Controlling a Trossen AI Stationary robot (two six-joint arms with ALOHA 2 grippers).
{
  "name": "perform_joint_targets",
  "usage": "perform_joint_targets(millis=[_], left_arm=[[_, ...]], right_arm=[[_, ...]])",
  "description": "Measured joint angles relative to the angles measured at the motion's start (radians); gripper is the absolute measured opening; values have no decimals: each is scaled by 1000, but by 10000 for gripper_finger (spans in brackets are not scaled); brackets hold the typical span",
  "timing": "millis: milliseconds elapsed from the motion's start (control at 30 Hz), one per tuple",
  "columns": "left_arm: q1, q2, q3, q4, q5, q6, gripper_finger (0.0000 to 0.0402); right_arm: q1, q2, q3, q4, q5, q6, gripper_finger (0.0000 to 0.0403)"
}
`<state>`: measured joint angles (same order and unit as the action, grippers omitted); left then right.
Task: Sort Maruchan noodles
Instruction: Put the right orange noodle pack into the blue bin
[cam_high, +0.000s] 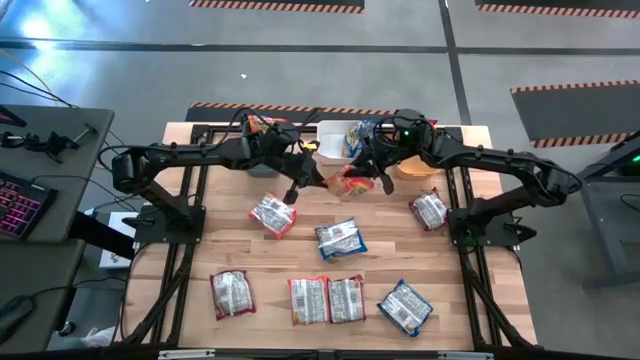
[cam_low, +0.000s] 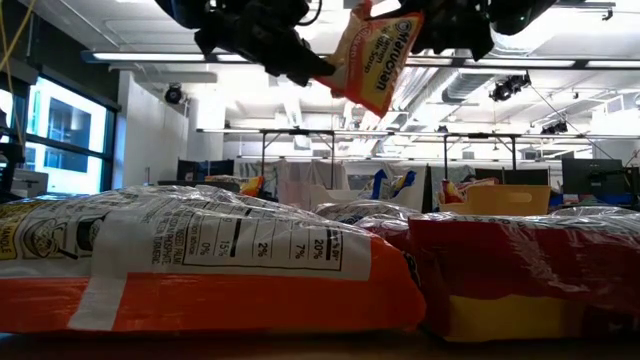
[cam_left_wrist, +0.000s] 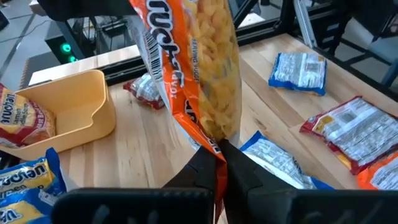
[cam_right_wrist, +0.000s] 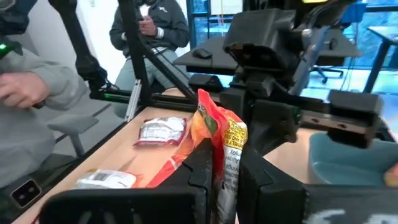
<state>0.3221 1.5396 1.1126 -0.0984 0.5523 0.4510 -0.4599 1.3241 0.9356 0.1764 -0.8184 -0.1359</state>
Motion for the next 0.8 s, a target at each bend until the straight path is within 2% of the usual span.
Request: perform_joint_targets(millis=[133, 300, 467, 533, 633, 733, 800], left_arm=[[1, -1, 1, 3, 0, -4, 0], [0, 0, -2, -2, 0, -12, 0], [2, 0, -1, 13, 0, -28, 0], [5, 0, -1, 15, 0, -31, 0], [14, 0, -1, 17, 0, -47, 0], [29, 0, -1, 25, 3, -64, 0], [44, 0, -1, 51, 25, -98, 0]], right_arm=[[-10, -34, 0, -3, 41, -3, 25], [-11, -94, 0, 9, 149, -4, 38], [-18, -172, 1, -47, 208, -14, 98], [-22, -227, 1, -138, 218, -53, 128], [-25, -309, -11, -296, 297, -110, 170], [-26, -379, -108, -316, 321, -109, 201], [-25, -419, -222, -235, 332, -83, 214]])
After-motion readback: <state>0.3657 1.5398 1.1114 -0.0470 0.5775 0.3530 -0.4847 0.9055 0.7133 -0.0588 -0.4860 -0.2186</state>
